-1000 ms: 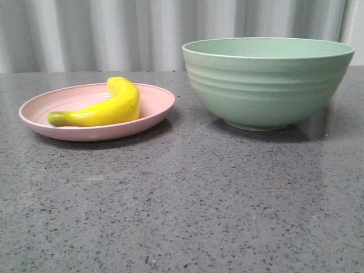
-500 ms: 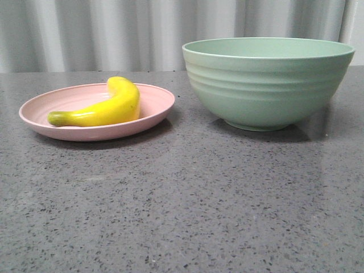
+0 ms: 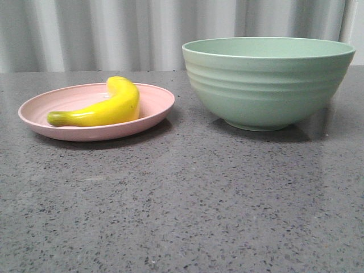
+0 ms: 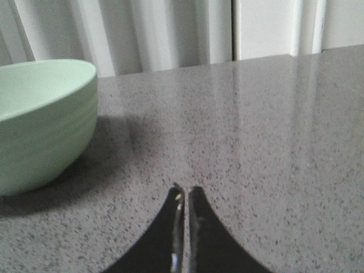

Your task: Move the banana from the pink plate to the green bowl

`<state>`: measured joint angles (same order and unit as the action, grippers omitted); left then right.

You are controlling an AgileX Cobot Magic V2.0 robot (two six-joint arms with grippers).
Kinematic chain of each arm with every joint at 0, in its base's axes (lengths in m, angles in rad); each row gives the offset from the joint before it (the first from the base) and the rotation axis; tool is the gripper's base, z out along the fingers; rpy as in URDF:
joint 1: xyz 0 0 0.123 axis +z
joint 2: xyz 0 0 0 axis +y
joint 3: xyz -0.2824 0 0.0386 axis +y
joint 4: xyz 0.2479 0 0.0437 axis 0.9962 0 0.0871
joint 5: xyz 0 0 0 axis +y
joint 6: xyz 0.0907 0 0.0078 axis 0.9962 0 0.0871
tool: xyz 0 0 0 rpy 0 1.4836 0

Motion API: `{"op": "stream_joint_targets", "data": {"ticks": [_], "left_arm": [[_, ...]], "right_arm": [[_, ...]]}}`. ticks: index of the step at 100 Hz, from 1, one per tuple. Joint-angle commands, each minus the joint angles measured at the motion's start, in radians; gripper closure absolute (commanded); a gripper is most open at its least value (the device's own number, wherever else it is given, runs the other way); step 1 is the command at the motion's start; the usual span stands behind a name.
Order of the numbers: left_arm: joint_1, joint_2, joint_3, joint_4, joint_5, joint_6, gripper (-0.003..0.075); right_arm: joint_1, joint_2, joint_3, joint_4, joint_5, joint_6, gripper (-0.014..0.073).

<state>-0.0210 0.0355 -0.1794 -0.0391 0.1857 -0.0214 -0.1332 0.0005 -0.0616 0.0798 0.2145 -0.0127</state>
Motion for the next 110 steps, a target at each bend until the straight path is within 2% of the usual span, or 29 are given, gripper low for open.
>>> {"op": "stream_joint_targets", "data": {"ticks": [1, 23, 38, 45, 60, 67, 85, 110], "left_arm": [[0.001, 0.084, -0.098, 0.019, -0.077, 0.001, 0.0739], [0.001, 0.269, -0.218, 0.012, -0.089, 0.001, 0.0738], [0.001, 0.354, -0.229, 0.010, -0.186, 0.001, 0.0722], [0.001, 0.384, -0.229, 0.010, -0.205, 0.001, 0.0631], [0.001, 0.439, -0.229, 0.008, -0.268, 0.001, 0.0287], [0.001, 0.463, -0.229, -0.005, -0.309, 0.001, 0.0222], [-0.031, 0.515, -0.251, -0.019, -0.344, -0.001, 0.0248], [-0.264, 0.669, -0.344, -0.019, -0.318, -0.001, 0.0260]], "right_arm": [[0.002, 0.052, -0.085, 0.004, -0.027, -0.007, 0.0668], [0.002, 0.206, -0.251, 0.004, 0.057, -0.007, 0.0665], [0.002, 0.303, -0.334, 0.018, 0.071, -0.007, 0.0666], [0.002, 0.325, -0.339, 0.018, 0.052, -0.007, 0.0666], [0.002, 0.339, -0.339, 0.020, 0.065, -0.007, 0.0666], [0.002, 0.339, -0.339, 0.020, 0.077, -0.007, 0.0666], [0.002, 0.339, -0.339, 0.020, 0.103, -0.007, 0.0666], [0.002, 0.339, -0.339, 0.020, 0.116, -0.007, 0.0666]]}}
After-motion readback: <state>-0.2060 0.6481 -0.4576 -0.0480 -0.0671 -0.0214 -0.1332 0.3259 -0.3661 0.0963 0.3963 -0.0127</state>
